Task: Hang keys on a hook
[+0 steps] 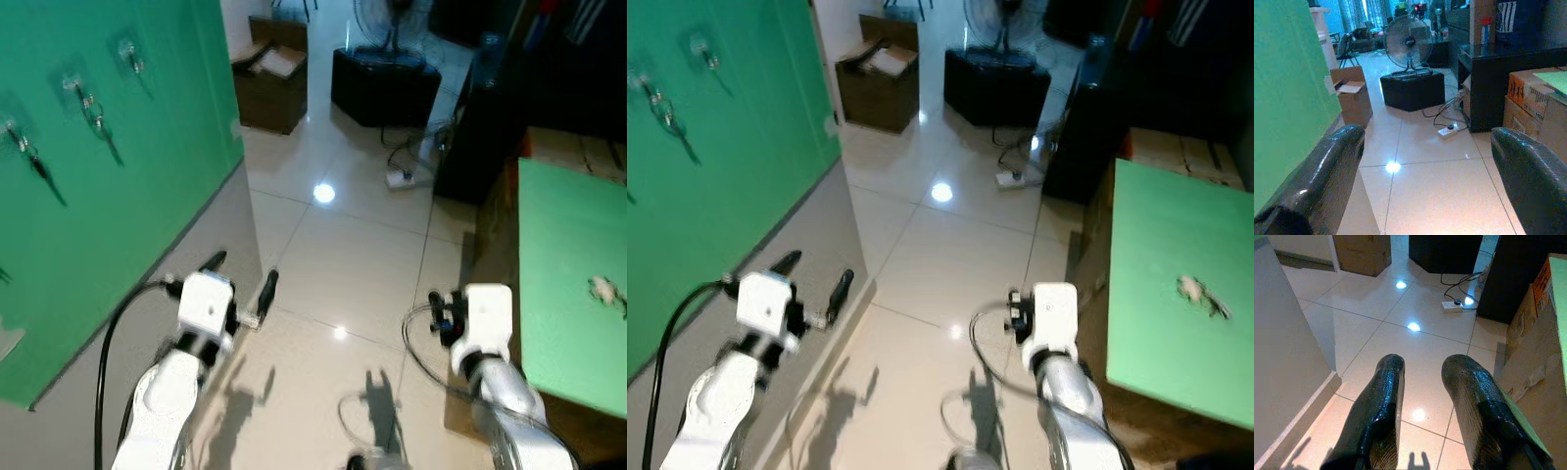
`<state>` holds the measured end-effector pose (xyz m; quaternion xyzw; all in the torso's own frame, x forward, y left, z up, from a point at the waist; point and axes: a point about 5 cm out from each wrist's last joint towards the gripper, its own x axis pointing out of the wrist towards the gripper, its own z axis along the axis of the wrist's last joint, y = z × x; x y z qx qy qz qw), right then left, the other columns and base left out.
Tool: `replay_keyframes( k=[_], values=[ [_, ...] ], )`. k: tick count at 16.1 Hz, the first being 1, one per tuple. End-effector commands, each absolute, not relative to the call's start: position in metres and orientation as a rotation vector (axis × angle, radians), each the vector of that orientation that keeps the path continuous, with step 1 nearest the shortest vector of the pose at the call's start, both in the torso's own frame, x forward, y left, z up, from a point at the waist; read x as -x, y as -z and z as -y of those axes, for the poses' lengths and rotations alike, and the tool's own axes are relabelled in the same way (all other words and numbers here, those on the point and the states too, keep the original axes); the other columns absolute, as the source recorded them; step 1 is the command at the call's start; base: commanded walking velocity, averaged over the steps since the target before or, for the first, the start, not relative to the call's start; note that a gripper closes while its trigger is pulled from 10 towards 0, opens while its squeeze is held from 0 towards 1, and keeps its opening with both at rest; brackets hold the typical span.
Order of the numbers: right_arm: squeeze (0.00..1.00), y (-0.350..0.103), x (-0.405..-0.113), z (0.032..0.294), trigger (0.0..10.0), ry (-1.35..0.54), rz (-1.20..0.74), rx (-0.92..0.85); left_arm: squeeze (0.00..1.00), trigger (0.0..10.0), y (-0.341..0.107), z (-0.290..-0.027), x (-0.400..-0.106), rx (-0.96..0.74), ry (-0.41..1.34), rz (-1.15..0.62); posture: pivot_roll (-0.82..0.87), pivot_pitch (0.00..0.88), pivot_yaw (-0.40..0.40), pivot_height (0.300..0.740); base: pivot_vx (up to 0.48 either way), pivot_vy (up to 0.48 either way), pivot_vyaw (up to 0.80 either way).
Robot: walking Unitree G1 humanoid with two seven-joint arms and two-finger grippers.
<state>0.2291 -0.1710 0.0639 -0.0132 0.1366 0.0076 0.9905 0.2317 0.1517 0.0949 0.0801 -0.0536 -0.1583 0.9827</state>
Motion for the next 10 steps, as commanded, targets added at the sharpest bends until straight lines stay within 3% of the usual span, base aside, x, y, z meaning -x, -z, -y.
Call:
replay_keyframes(
  k=[1, 3, 5, 9, 10],
  values=[
    [0.00, -0.0642, -0.2283, 0.1730, 10.0, -0.005, -0.276, 0.033, 0.00, 10.0, -0.0983, -0.1499, -0.2316, -0.180, 0.332, 0.126, -0.09, 0.045, 0.020, 0.740, 0.000, -0.480, 0.00],
    [0.00, -0.0643, -0.2283, 0.1731, 10.0, -0.003, -0.276, 0.034, 0.00, 10.0, -0.0982, -0.1501, -0.2319, -0.183, 0.333, 0.124, -0.09, 0.046, 0.021, 0.740, 0.000, -0.480, -0.80],
    [0.00, -0.0646, -0.2284, 0.1731, 10.0, -0.001, -0.275, 0.034, 0.00, 10.0, -0.0967, -0.1518, -0.2329, -0.168, 0.326, 0.111, -0.09, 0.045, 0.022, 0.740, 0.000, 0.000, -0.80],
    [0.00, -0.0647, -0.2285, 0.1733, 10.0, -0.001, -0.276, 0.036, 0.00, 10.0, -0.0962, -0.1517, -0.2336, -0.163, 0.325, 0.110, -0.09, 0.046, 0.020, 0.740, 0.000, 0.000, 0.00],
    [0.00, -0.0648, -0.2286, 0.1732, 10.0, -0.001, -0.276, 0.036, 0.00, 10.0, -0.0963, -0.1517, -0.2337, -0.162, 0.324, 0.111, -0.09, 0.046, 0.020, 0.740, 0.000, 0.000, -0.80]
  ],
)
